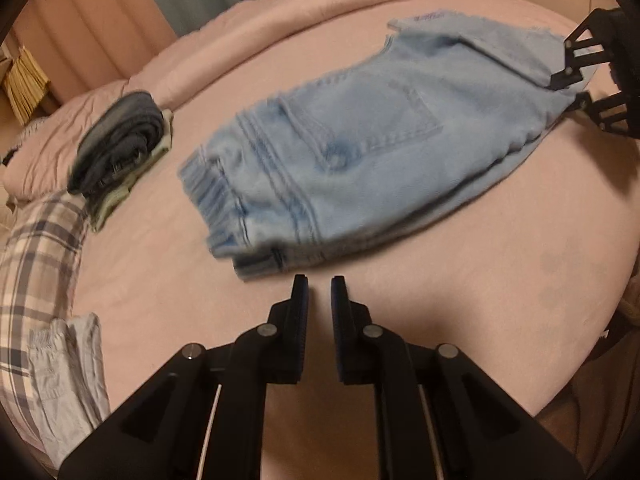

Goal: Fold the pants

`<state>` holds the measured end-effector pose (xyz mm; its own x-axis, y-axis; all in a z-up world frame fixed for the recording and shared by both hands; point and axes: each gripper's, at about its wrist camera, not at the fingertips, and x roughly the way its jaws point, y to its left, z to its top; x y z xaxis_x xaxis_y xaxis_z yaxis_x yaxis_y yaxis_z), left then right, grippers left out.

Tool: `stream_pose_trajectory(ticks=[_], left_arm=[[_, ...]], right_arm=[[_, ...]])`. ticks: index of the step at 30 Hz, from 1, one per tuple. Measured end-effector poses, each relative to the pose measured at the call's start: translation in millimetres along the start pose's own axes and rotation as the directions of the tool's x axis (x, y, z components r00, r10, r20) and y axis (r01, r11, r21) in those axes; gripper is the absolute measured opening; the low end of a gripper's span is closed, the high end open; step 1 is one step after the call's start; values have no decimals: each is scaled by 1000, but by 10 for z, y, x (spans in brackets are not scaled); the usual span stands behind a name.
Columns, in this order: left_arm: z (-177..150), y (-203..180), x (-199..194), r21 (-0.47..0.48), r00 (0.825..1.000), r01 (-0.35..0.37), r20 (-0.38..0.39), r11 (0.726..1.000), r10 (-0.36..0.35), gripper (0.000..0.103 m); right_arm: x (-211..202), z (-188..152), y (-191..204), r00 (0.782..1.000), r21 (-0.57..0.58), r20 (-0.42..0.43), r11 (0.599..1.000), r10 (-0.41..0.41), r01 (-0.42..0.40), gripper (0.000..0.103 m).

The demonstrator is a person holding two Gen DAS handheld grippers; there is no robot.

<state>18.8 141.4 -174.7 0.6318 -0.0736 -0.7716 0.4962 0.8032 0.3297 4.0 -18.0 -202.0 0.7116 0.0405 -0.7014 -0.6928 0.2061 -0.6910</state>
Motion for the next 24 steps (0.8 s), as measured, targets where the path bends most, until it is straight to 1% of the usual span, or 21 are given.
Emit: stream_pose_trajectory(ticks=[2,3,5,6,8,10,11,12,14,16,18,19,20,21,22,23,24], left_arm=[[50,60,-72,-29,999,25,26,999,-24,15],[70,114,-86,-67,998,51,33,996,-49,18],[87,189,-85,-145,995,96,40,985,-91,19],[100,239,-88,-201,991,129,53,971,-121,19],[136,305,-129,-279,982,185,90,942,-166,20],[163,341,-208,-320,972,226,137,920,-190,25],[176,372,-258,-337,964,254,163,906,-210,30],[183,358,-308,-343,961,261,179,902,-210,32],[199,372,-368,-359,964,246,191,900,-187,34],[223,427,-391,-392,964,240,203,888,-171,34],[295,415,-413,-399,959,249,230,883,-166,35],[358,380,-410,-391,952,267,251,881,-177,36],[434,329,-376,-384,946,285,261,878,-192,40],[543,247,-302,-377,943,299,259,877,-211,45],[634,166,-220,-365,940,312,253,877,-229,46],[698,107,-144,-356,937,323,253,877,-242,46],[759,28,-18,-351,938,325,241,878,-251,47]], right_arm=[[-61,-11,-60,1000,33,-4,999,4,-4,8],[-87,2,-111,1000,60,1,998,15,-15,8],[-126,10,-180,999,107,9,994,32,-33,8],[-139,12,-214,999,130,12,991,37,-39,8],[-157,-5,-213,999,163,19,985,51,-54,8],[-185,-13,-234,997,194,29,978,76,-81,8],[-204,-26,-233,996,200,31,976,83,-88,8],[-230,-29,-243,995,207,33,973,97,-102,9],[-314,-33,-274,988,220,46,963,148,-155,13],[-424,-39,-319,980,238,87,952,178,-194,16],[-502,-29,-395,971,288,142,931,192,-226,17],[-520,-11,-501,965,347,183,906,189,-243,17],[-490,8,-586,965,399,196,885,174,-241,17],[-401,41,-684,969,461,188,857,160,-231,17],[-277,75,-759,973,511,165,830,160,-223,17],[-180,93,-799,975,537,151,815,161,-218,17],[-27,114,-821,975,570,133,791,177,-221,17]])
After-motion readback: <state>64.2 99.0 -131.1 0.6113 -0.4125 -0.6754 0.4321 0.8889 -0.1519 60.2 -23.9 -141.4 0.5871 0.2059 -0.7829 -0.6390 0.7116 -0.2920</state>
